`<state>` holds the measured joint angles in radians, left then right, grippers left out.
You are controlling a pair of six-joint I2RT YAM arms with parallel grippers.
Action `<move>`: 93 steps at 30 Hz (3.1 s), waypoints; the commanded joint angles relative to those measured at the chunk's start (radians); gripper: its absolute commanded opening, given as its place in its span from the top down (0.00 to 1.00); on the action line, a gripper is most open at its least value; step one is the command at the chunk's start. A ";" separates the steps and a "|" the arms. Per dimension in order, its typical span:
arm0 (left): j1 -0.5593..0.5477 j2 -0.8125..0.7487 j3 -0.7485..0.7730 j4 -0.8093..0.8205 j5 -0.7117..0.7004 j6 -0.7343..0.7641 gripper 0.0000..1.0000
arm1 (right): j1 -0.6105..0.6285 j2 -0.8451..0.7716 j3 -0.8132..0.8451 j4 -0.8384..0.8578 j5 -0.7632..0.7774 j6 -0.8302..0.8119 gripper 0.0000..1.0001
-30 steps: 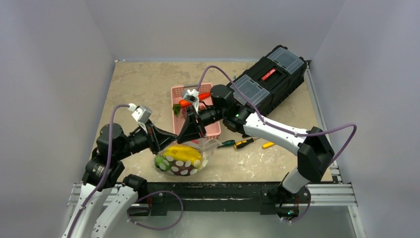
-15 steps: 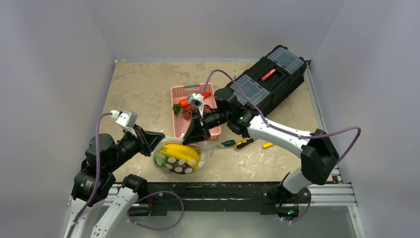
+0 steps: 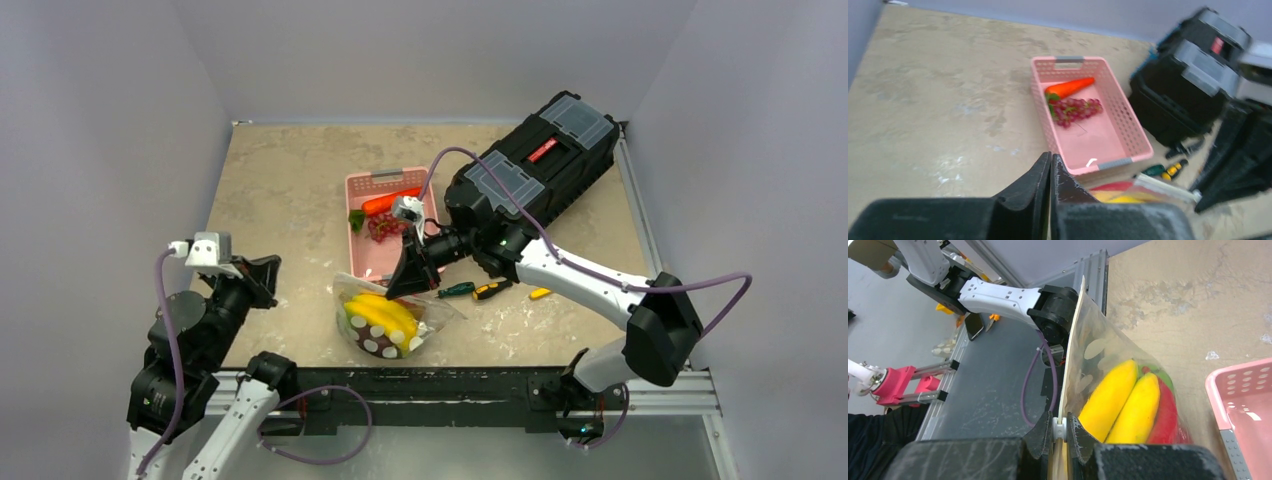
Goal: Place the food in the zip-top bag and seal the zipper
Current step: Zip the zipper food storage bag at the center of the board.
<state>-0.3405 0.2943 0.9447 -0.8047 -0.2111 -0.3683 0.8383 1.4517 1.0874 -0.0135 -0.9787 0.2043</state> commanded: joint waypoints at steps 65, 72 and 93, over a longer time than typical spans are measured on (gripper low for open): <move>-0.080 0.049 -0.234 0.158 0.576 0.255 1.00 | 0.030 0.032 0.140 -0.191 0.016 -0.147 1.00; -0.081 0.029 -0.231 0.144 0.515 0.248 1.00 | 0.026 -0.016 0.087 -0.186 0.074 -0.143 1.00; -0.079 -0.103 -0.217 0.064 0.106 0.184 1.00 | 0.024 -0.144 -0.086 -0.141 0.200 -0.102 1.00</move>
<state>-0.4278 0.2287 0.7063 -0.7479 0.1242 -0.1555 0.8700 1.3510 1.0245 -0.1345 -0.7933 0.0856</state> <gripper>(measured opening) 0.006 0.049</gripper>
